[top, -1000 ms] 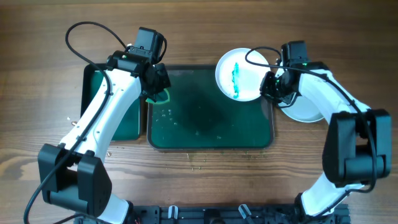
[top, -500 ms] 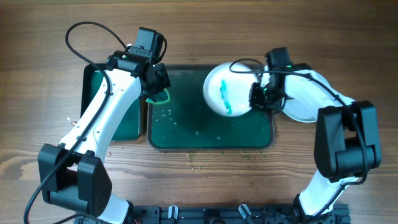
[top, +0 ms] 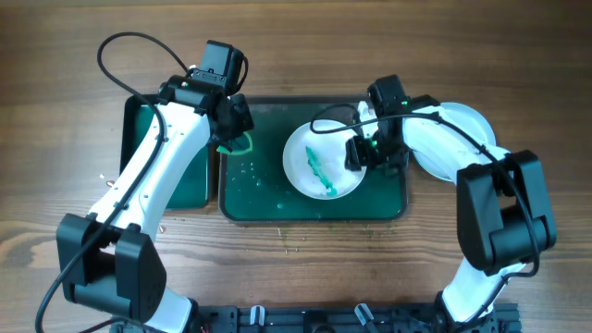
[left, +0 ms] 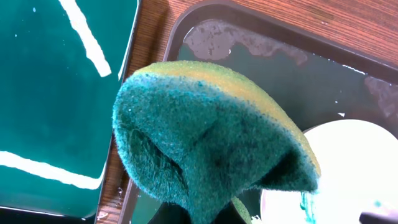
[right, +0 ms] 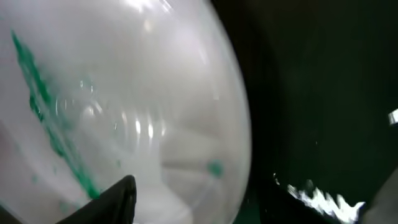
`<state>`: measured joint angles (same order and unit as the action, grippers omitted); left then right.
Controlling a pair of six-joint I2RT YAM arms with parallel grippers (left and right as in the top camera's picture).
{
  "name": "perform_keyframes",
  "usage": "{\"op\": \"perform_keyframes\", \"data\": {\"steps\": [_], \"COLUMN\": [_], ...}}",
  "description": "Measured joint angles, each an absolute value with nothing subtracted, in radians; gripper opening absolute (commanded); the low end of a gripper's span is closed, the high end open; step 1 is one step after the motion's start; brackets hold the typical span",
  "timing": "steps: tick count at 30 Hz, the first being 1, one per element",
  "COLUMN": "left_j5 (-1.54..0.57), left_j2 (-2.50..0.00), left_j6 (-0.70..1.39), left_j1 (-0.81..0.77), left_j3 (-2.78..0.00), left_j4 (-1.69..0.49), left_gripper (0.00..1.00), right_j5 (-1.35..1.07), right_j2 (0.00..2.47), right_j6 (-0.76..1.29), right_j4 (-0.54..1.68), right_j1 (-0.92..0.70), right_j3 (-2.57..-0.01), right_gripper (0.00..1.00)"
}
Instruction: Clean dirty plates on tray and stack at the side
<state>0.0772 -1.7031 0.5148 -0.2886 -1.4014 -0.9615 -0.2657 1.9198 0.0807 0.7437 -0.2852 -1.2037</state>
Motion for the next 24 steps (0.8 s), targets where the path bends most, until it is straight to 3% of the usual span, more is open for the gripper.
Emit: {"op": "perform_keyframes", "data": {"steps": [6,8,9,12,24], "left_j5": [0.077,0.077,0.077,0.077,0.026], "left_j2": [-1.703,-1.703,-1.703,-1.703,-1.703], "left_j6": [0.515,0.515,0.515,0.515,0.515], "left_j1": [-0.289,-0.289,-0.289,-0.289,-0.289], "left_j3": [-1.401,-1.401,-1.401,-1.401,-1.37], "left_j4": [-0.961,-0.962,-0.961,-0.961,-0.907], "left_gripper": [0.04,0.04,0.04,0.04,0.04], "right_j5": [-0.237,-0.239,-0.239,-0.239,-0.362], "right_j2": [1.92,1.922,1.927,1.958,1.962], "right_j6": [-0.04,-0.052,-0.055,-0.05,0.213], "right_j4": [0.532,0.513,0.511,0.522,0.666], "right_j1": [-0.284,-0.284,-0.284,-0.284,-0.293], "right_j3": [-1.203,-1.203,-1.203,-1.203,-1.211], "right_gripper": [0.53,0.39,0.25,0.06,0.04]}}
